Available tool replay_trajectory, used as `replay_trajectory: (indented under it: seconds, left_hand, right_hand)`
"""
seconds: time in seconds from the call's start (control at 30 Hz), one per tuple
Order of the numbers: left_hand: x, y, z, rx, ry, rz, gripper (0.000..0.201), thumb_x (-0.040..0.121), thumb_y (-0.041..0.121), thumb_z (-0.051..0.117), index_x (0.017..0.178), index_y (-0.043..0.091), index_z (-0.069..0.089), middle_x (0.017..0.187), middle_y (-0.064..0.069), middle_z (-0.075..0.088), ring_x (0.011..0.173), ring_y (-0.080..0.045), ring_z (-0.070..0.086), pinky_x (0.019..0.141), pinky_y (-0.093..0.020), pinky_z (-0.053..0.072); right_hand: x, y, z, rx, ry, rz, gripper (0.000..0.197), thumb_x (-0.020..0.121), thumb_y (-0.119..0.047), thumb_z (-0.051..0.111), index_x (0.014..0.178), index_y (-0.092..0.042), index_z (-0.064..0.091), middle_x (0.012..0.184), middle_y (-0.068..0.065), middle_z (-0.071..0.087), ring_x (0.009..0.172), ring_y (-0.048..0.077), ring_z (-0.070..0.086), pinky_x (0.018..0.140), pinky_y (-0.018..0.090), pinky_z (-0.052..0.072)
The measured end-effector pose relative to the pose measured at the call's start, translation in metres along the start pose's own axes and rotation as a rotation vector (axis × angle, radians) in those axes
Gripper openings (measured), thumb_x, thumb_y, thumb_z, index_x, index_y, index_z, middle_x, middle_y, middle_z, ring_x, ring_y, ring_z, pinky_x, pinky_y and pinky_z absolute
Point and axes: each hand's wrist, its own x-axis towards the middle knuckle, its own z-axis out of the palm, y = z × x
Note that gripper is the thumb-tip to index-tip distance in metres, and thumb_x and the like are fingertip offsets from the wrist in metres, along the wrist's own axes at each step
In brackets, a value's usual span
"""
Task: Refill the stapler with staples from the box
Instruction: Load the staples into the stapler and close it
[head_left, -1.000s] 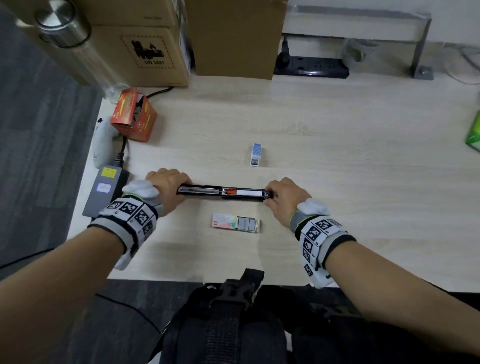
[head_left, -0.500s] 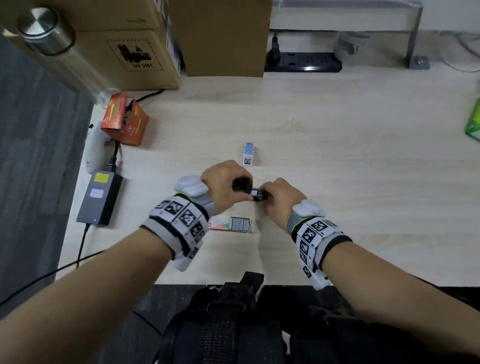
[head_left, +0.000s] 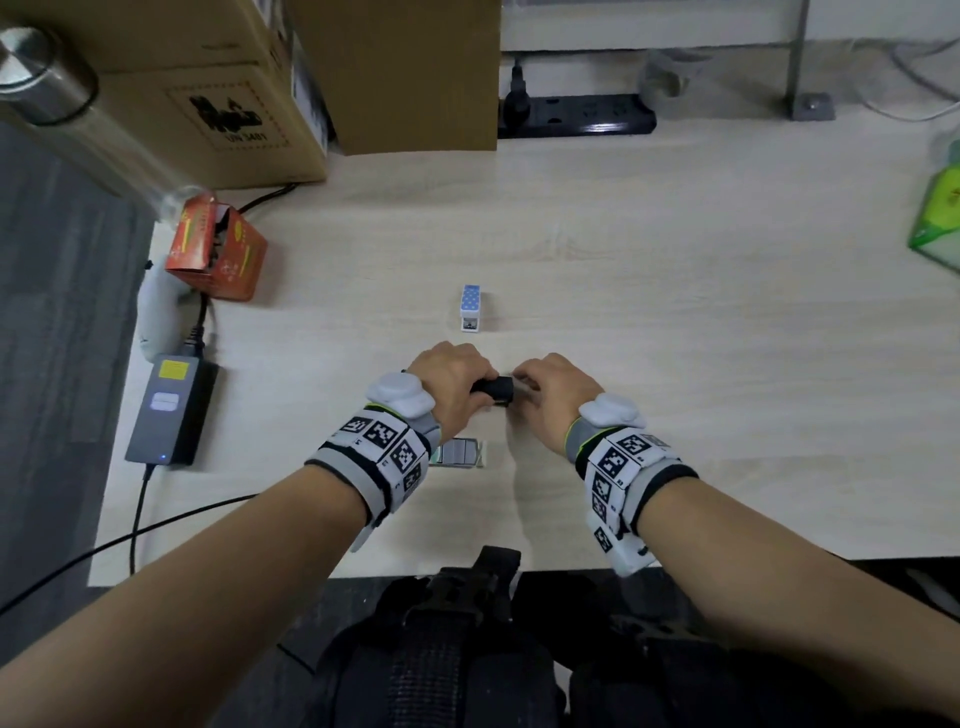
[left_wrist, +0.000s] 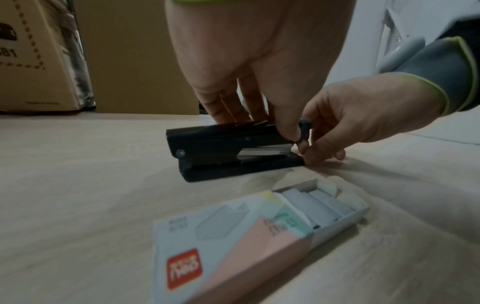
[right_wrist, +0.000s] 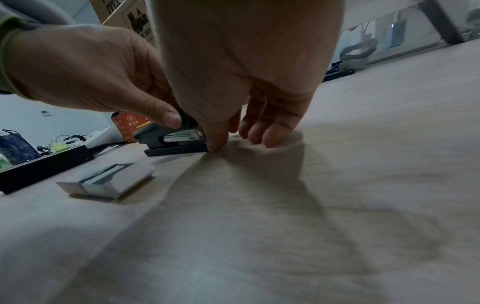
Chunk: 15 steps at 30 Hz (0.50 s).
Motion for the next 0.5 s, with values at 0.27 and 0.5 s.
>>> replay_trajectory:
  seconds: [0.27,0.5]
  left_hand:
    - [0.002,0.003,-0.002,0.104,-0.041,0.017,0.027,0.084,0.028,0.064,0.109,0.017,0.062,0.108,-0.006,0.063,0.098,-0.03,0.052,0.084,-0.041,0.042]
    - [-0.009,-0.01,-0.017,0.326,-0.065,0.002,0.048,0.084,0.028,0.064,0.128,0.025,0.047,0.12,-0.004,0.048,0.103,-0.027,0.046,0.083,-0.035,0.037]
  right_hand:
    - [0.001,0.005,0.0,-0.008,-0.011,0.001,0.032,0.088,-0.029,0.055,0.12,-0.023,0.056,0.117,0.007,0.055,0.098,0.031,0.058,0.08,0.033,0.048]
    - [0.006,0.009,-0.007,-0.032,-0.018,0.031,0.023,0.082,-0.028,0.064,0.102,-0.02,0.057,0.101,0.005,0.058,0.085,0.028,0.058,0.071,0.031,0.045]
